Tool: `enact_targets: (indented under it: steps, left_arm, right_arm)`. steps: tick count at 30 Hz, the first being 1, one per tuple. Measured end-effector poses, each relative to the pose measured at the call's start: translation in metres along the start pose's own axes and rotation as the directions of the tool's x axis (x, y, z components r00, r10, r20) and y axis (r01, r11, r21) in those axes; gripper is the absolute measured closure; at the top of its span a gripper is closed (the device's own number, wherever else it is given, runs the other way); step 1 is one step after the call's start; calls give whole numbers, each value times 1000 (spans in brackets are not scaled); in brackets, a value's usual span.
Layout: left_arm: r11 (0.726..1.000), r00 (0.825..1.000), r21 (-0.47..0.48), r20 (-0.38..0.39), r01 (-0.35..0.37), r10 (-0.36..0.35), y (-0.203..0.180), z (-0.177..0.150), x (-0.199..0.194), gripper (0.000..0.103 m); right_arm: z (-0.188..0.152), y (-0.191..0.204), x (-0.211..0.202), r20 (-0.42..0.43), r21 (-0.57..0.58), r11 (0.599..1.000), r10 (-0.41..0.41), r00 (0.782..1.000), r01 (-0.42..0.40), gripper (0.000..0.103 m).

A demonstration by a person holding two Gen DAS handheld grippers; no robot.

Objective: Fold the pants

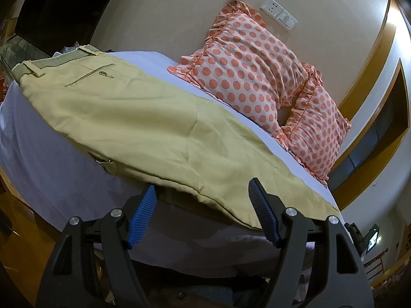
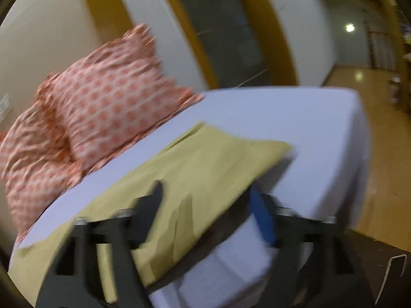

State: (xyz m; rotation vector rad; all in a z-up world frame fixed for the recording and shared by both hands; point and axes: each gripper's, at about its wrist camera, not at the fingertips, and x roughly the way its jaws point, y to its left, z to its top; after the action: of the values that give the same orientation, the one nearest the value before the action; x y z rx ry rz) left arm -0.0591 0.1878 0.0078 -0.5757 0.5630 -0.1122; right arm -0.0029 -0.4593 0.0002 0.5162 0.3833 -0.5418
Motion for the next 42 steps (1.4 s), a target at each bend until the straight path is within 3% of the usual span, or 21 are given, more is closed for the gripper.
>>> enact_targets:
  steps: [3, 5, 9, 10, 12, 19, 23, 26, 29, 31, 34, 35, 36, 38, 39, 40, 42]
  left_arm:
    - [1000, 1000, 1, -1, 0, 0, 0, 0, 1, 32]
    - [1000, 1000, 3, -1, -1, 1, 0, 0, 0, 32]
    - [1000, 1000, 1, 0, -2, 2, 0, 1, 0, 32]
    - [1000, 1000, 1, 0, -2, 2, 0, 1, 0, 32]
    - [1000, 1000, 2, -1, -2, 2, 1, 1, 1, 32]
    - [1000, 1000, 1, 0, 0, 0, 0, 1, 0, 32]
    - [1000, 1000, 1, 1, 0, 0, 0, 1, 0, 32]
    - [1000, 1000, 3, 9, 6, -6, 0, -2, -3, 32]
    - [1000, 1000, 1, 20, 9, -9, 2, -4, -7, 32]
    - [1000, 1000, 3, 28, 9, -9, 4, -4, -10, 32]
    - [1000, 998, 11, 58, 10, -10, 6, -4, -21, 32]
    - [1000, 997, 16, 74, 10, -11, 6, -2, -26, 32]
    - [1000, 997, 20, 81, 8, -10, 6, -2, -29, 32]
    - [999, 996, 34, 94, -2, -1, 6, -1, -36, 32]
    - [999, 996, 40, 93, -14, 10, 7, -1, -38, 30]
    - [999, 996, 46, 85, -25, 21, 7, -3, -38, 30]
    - [998, 998, 53, 50, -27, 25, 10, -7, -36, 30]
  right_arm:
    - [9, -11, 3, 22, 2, 999, -54, 998, 54, 32]
    - [12, -19, 15, -6, 12, 997, -80, 997, 80, 32]
    - [11, -18, 29, -34, 11, 1000, 11, 999, -11, 44]
    - [9, -14, 28, -29, -11, 999, 47, 998, -47, 63]
    - [5, -9, 33, -76, -12, 989, 148, 986, -149, 78]
    - [2, -9, 33, -59, -23, 990, 139, 989, -141, 94]
    - [6, -5, 37, -74, 23, 976, 219, 973, -218, 97]
    - [13, 8, 31, -58, 45, 944, 328, 943, -326, 98]
    - [20, 38, 19, -65, 38, 890, 456, 888, -454, 98]
    - [19, 69, 7, -83, 3, 841, 540, 838, -541, 98]
    - [4, 132, -10, -170, -43, 717, 681, 713, -696, 98]
    - [-9, 162, -18, -227, -54, 648, 733, 641, -760, 98]
    - [-19, 180, -24, -265, -58, 604, 758, 596, -795, 98]
    - [-57, 233, -40, -394, -63, 474, 796, 458, -878, 98]
    - [-75, 252, -46, -456, -70, 429, 789, 412, -900, 98]
    - [-98, 276, -54, -542, -98, 382, 753, 372, -919, 97]
    - [-140, 309, -68, -689, -169, 311, 641, 338, -935, 93]
